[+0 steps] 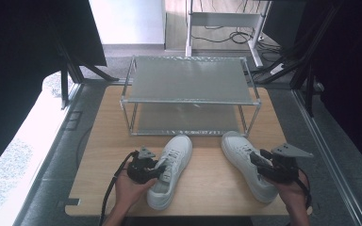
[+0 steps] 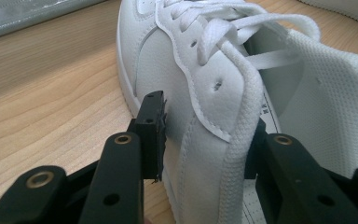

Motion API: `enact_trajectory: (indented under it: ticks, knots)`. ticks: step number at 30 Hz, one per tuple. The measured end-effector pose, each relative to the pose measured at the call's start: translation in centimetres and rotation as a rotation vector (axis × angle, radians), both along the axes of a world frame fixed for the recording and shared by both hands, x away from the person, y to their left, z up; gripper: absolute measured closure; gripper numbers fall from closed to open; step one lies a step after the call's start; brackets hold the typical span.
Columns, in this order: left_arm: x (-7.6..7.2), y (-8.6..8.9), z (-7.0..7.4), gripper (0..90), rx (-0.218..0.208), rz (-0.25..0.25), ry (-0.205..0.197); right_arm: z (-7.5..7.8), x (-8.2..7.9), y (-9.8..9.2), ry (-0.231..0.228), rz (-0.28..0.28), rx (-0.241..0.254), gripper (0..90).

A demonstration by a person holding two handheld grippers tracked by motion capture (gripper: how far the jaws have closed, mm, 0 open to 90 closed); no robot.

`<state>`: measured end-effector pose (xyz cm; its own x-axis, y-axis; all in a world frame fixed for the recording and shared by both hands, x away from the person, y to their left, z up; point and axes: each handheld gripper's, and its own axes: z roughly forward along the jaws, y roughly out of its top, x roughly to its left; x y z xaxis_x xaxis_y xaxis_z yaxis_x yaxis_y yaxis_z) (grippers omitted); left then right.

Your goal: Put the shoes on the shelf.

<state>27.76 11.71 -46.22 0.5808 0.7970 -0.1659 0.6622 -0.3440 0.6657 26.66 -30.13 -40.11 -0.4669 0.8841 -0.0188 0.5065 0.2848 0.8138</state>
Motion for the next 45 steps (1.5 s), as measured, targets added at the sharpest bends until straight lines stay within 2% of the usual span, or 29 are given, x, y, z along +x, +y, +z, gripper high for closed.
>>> enact_trajectory:
  ticks: [5,10,15,19,21,24,30,33,34,37,39,41,45]
  knots:
    - [0.1,0.0,-0.1,62.5,0.004,0.0,0.001,-0.2,0.2,-0.4,0.005,-0.014,-0.005,52.9]
    - [0.0,-0.1,-0.1,62.8,0.025,-0.003,-0.003,-0.4,0.3,-0.7,0.016,-0.023,-0.045,52.8]
    - [-0.1,-0.3,0.1,63.6,0.059,-0.01,-0.011,-0.2,0.2,-1.2,0.019,-0.024,-0.044,52.8]
    - [-0.1,-0.4,0.1,63.8,0.065,-0.008,-0.011,-0.2,0.3,-2.0,0.025,-0.03,-0.044,53.0]
    - [-0.1,-0.4,0.1,63.8,0.066,-0.006,-0.008,-0.3,0.4,-2.1,0.029,-0.024,-0.074,53.2]
    - [0.1,-0.4,0.1,63.7,0.065,-0.006,0.001,-0.7,0.8,-2.2,0.047,-0.032,-0.151,54.6]
    - [0.2,-0.5,0.1,63.6,0.073,-0.006,0.01,-1.7,1.6,-2.2,0.111,-0.014,-0.195,55.6]
    - [0.2,-0.5,0.1,63.5,0.075,-0.005,0.014,-2.2,2.1,-2.3,0.127,-0.019,-0.216,56.5]
    - [0.3,-0.5,0.1,63.6,0.077,-0.008,0.015,-2.4,2.4,-2.2,0.133,-0.02,-0.226,57.2]
    - [0.3,-0.5,0.2,63.6,0.08,-0.01,0.018,-3.2,3.7,-1.8,0.159,-0.017,-0.305,58.9]
    - [0.3,-0.5,0.2,63.6,0.079,-0.007,0.018,-3.6,4.4,-1.4,0.179,-0.007,-0.324,61.1]
    - [0.3,-0.5,0.2,63.5,0.076,-0.006,0.021,-4.3,5.5,-1.0,0.216,-0.012,-0.366,65.1]
    - [0.3,-0.4,0.2,63.3,0.075,-0.009,0.023,-5.3,6.8,-1.2,0.276,-0.018,-0.383,71.0]
